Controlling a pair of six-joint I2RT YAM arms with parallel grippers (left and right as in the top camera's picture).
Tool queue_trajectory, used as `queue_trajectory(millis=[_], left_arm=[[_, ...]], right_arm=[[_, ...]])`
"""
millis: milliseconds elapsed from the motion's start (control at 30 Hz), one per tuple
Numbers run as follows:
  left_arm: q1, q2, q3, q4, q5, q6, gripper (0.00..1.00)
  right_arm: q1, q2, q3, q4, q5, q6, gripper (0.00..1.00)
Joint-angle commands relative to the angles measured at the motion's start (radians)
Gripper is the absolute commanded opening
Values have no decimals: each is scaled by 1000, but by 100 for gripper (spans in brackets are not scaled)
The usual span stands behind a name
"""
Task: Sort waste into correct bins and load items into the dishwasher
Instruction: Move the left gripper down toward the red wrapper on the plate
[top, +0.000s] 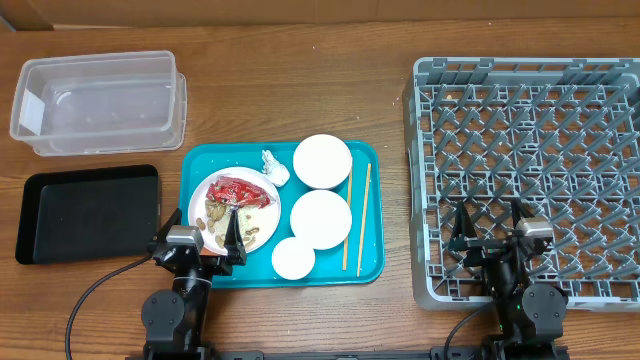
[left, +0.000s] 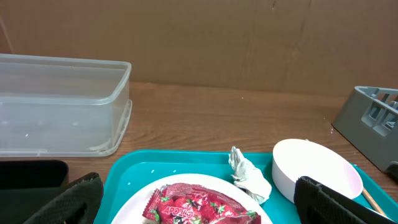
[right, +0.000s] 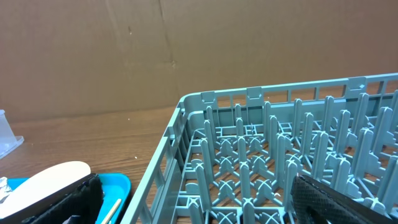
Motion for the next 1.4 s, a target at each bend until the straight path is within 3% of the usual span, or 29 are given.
queue_trajectory(millis=[0, 267, 400, 567, 833, 967, 1067, 1167, 1367], left_arm=[[-2, -12, -5, 0, 7, 26, 100], [-2, -12, -5, 3, 8, 22, 100], [-2, -10, -3, -4, 8, -45, 100], [-2, 6, 88, -124, 8, -45, 100], [-2, 236, 465, -499, 9, -42, 100], [-2, 404, 663, -652, 13, -37, 100], [-2, 583, 861, -856, 18, -35, 100], [-2, 679, 937, -938, 19, -36, 100], [-2, 758, 941, -943, 67, -45, 100]], right_arm=[[-3, -6, -10, 7, -9, -3, 100], [-3, -6, -10, 11, -33, 19, 100], [-3, -5, 4, 7, -35, 80, 100], [-3, 52, 123, -98, -43, 80, 100], [-3, 439, 593, -438, -88, 79, 100], [-2, 660, 848, -674, -111, 79, 100], [-3, 819, 1027, -860, -104, 80, 100], [-3, 892, 1058, -913, -166, 80, 100], [-3, 943, 1058, -946, -197, 76, 100]])
